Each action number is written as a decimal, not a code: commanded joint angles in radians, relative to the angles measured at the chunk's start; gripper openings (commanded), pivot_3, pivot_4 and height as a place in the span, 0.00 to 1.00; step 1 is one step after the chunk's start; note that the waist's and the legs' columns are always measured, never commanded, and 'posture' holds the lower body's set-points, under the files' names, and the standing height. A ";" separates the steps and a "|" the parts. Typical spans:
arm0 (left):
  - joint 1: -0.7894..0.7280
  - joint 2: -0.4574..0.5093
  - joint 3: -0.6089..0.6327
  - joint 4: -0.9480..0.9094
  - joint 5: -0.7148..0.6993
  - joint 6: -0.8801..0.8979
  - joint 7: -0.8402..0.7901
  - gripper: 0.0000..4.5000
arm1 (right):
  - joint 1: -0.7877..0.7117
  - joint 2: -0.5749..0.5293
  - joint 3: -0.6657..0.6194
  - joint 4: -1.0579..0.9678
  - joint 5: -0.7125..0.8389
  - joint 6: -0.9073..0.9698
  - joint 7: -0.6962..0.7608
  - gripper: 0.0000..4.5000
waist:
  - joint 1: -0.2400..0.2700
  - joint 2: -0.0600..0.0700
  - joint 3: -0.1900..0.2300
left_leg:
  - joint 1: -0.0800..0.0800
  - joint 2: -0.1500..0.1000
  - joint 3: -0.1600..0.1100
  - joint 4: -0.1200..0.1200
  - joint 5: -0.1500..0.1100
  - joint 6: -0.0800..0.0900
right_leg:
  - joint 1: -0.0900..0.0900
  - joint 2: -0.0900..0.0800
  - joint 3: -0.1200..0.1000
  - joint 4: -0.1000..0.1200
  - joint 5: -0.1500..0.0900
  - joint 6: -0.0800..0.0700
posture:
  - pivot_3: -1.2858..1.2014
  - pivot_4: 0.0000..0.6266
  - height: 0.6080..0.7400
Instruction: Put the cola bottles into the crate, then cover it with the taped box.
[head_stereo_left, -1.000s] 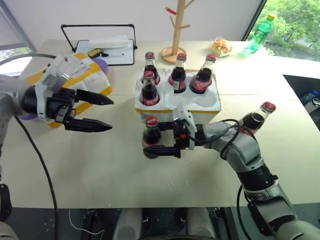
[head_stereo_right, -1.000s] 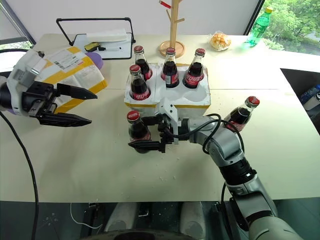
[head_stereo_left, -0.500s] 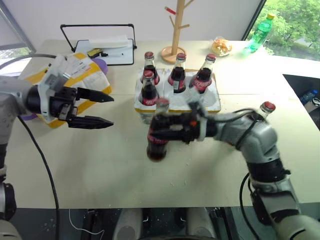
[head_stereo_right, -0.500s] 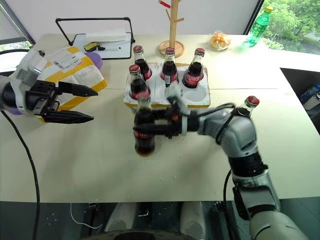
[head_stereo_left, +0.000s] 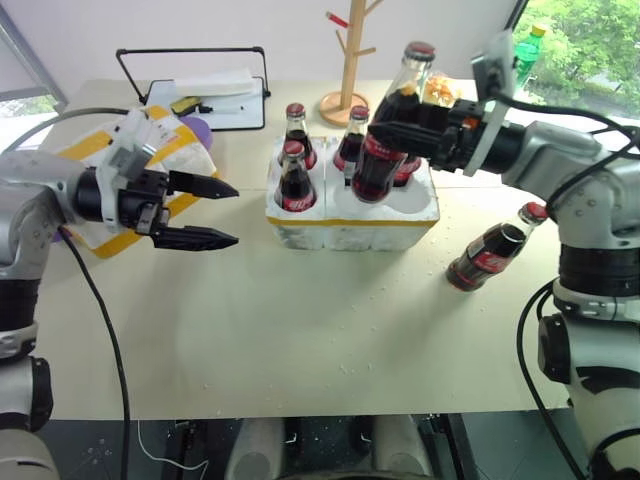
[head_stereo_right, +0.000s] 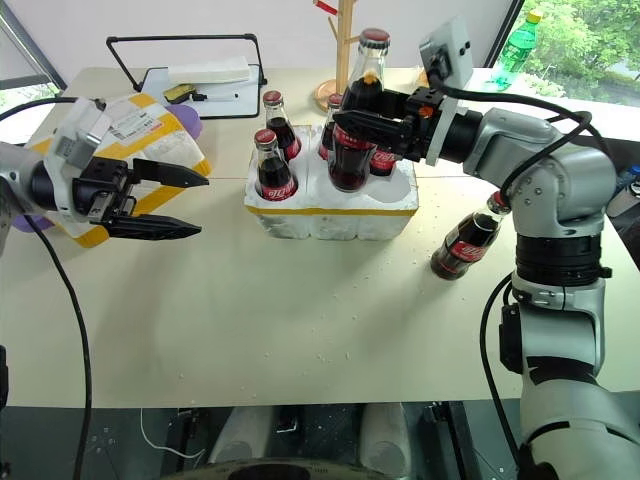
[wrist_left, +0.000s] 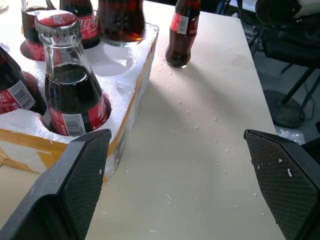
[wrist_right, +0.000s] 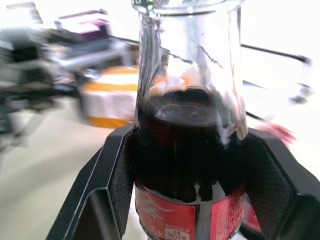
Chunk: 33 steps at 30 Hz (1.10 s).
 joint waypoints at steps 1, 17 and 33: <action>-0.026 0.009 0.022 -0.024 -0.008 -0.004 -0.003 1.00 | -0.017 0.039 0.016 -0.017 -0.041 -0.089 0.003 0.55 | -0.008 0.000 0.000 | -0.001 0.000 0.000 0.000 0.000 0.000 | 0.000 0.000 0.000 0.000 0.000 0.000 | 0.52 0.24 1.00; 0.000 0.011 0.056 -0.075 -0.036 0.032 0.034 1.00 | 0.110 0.192 0.135 0.095 -0.217 -0.169 -0.055 0.85 | -0.013 0.000 0.000 | -0.001 0.000 0.000 0.000 0.000 0.000 | 0.000 0.000 0.000 0.000 0.000 0.000 | 0.52 0.24 1.00; -0.093 -0.075 -0.029 0.018 -0.006 -0.013 -0.001 1.00 | 0.025 -0.056 -0.205 -0.408 0.095 0.330 -0.150 0.99 | -0.007 0.000 0.000 | 0.001 0.000 -0.001 0.000 0.000 0.000 | 0.001 0.000 0.000 -0.001 0.000 0.000 | 0.52 0.24 1.00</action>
